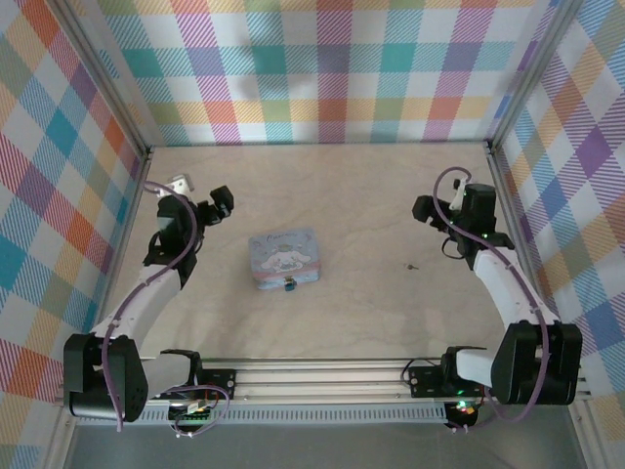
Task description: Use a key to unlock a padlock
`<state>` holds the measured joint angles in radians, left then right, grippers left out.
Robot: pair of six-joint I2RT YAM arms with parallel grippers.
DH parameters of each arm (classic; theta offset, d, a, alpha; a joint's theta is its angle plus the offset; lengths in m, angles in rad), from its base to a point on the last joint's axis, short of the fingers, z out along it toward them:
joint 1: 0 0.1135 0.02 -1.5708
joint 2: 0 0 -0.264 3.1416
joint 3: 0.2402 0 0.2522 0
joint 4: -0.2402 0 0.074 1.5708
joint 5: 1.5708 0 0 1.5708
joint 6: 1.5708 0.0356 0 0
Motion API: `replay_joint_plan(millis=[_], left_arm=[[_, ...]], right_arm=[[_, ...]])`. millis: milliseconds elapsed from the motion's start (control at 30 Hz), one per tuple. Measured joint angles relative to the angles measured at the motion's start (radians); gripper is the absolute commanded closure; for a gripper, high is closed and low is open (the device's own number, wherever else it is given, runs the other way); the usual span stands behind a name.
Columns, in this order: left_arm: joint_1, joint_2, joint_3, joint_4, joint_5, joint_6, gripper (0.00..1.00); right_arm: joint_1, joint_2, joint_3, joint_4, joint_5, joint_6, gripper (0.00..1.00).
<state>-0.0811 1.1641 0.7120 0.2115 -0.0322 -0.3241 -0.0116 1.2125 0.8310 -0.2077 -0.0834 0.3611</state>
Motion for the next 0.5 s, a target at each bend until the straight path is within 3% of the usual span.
replay_joint_plan(millis=[267, 500], left_arm=[[-0.061, 0.000, 0.005, -0.173, 0.123, -0.138, 0.00], [-0.113, 0.010, 0.009, -0.224, 0.144, -0.171, 0.00]], right_arm=[[0.016, -0.080, -0.153, -0.205, -0.027, 0.494, 0.23], [0.093, 0.060, -0.073, -0.341, -0.045, 0.800, 0.46]])
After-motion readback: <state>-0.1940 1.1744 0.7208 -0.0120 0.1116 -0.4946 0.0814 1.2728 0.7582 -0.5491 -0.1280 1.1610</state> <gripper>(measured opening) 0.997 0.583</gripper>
